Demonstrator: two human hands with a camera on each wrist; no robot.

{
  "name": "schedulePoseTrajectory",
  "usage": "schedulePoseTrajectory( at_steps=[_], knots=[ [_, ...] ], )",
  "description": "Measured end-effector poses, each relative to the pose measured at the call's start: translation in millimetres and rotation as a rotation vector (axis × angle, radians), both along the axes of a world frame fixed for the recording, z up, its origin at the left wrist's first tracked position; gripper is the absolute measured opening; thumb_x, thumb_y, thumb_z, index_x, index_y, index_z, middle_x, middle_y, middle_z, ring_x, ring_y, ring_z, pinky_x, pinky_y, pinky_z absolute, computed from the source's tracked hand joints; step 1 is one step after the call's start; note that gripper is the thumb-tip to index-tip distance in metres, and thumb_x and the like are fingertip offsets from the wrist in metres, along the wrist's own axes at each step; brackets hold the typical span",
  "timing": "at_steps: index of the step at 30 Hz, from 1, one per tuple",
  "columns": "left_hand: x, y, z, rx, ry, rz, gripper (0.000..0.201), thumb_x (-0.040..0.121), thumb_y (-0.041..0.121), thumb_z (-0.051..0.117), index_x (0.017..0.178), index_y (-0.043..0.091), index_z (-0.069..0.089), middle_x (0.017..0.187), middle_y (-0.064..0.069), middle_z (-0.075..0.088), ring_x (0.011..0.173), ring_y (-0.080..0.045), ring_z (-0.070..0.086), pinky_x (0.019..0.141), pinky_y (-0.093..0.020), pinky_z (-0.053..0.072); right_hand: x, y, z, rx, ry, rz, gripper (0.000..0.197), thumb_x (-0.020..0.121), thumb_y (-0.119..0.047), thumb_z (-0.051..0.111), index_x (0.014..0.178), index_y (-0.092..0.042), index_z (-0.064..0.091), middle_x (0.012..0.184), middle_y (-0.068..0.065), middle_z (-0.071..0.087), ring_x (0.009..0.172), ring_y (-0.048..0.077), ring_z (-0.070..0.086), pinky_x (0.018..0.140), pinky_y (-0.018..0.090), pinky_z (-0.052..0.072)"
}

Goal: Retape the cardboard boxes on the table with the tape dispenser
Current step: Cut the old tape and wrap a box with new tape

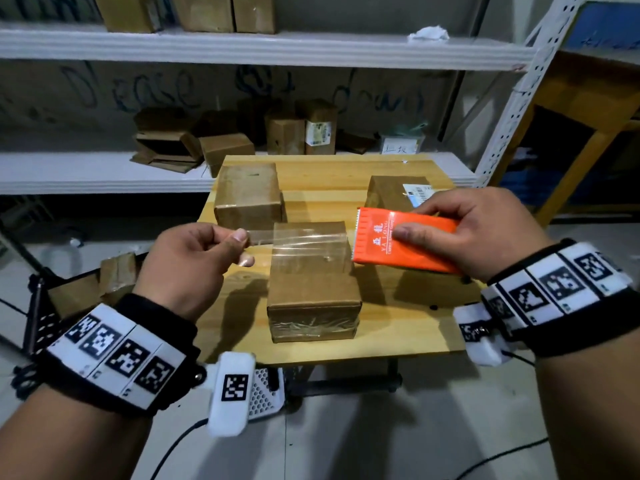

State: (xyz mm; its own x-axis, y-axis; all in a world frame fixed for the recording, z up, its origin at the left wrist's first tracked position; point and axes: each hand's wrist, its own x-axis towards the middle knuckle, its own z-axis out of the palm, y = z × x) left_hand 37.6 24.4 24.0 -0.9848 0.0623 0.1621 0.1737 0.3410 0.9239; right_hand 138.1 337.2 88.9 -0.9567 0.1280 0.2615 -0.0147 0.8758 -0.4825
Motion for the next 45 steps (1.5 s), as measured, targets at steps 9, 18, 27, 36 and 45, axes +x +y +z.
schedulePoseTrajectory(
  at_steps=[9, 18, 27, 36, 45],
  knots=[
    [-10, 4, -8, 0.130, -0.133, -0.046, 0.029, 0.096, 0.029, 0.071, 0.076, 0.011, 0.079, 0.077, -0.011, 0.075, 0.065, -0.012, 0.051, 0.064, -0.032, 0.039, -14, 8, -3, -0.032, -0.107, 0.010, 0.062, 0.058, -0.090, 0.052, 0.081, -0.037, 0.071, 0.087, -0.015, 0.068, 0.085, 0.009, 0.062, 0.067, 0.032, 0.046],
    [-12, 11, -16, 0.147, -0.334, -0.024, 0.024, 0.098, 0.029, 0.069, 0.086, 0.010, 0.077, 0.069, 0.002, 0.072, 0.071, -0.018, 0.053, 0.067, -0.034, 0.042, -29, 7, -10, -0.071, -0.199, -0.046, 0.067, 0.062, -0.090, 0.056, 0.079, -0.030, 0.078, 0.079, -0.009, 0.072, 0.080, 0.014, 0.068, 0.074, 0.039, 0.057],
    [3, 26, -24, 0.274, -0.544, -0.018, 0.036, 0.098, 0.033, 0.069, 0.068, 0.014, 0.072, 0.077, -0.020, 0.056, 0.068, -0.033, 0.051, 0.071, -0.051, 0.043, -33, 8, -17, -0.219, -0.253, -0.091, 0.059, 0.065, -0.083, 0.066, 0.082, -0.029, 0.080, 0.076, -0.006, 0.077, 0.072, 0.017, 0.075, 0.075, 0.041, 0.062],
    [15, 37, -25, 0.218, -0.512, 0.009, 0.034, 0.100, 0.038, 0.066, 0.088, 0.007, 0.060, 0.066, -0.020, 0.064, 0.052, -0.029, 0.056, 0.054, -0.042, 0.054, -34, 6, -18, -0.251, -0.271, -0.097, 0.059, 0.064, -0.083, 0.067, 0.083, -0.028, 0.079, 0.071, -0.011, 0.076, 0.068, 0.016, 0.076, 0.069, 0.036, 0.060],
    [21, 33, 0, 0.072, -0.042, 0.066, 0.014, 0.096, 0.029, 0.068, 0.109, 0.026, 0.064, 0.107, 0.004, 0.069, 0.100, -0.017, 0.067, 0.086, -0.039, 0.058, -32, 1, -19, -0.272, -0.272, -0.097, 0.061, 0.064, -0.083, 0.065, 0.082, -0.026, 0.079, 0.068, -0.007, 0.076, 0.063, 0.015, 0.074, 0.064, 0.032, 0.053]
  ],
)
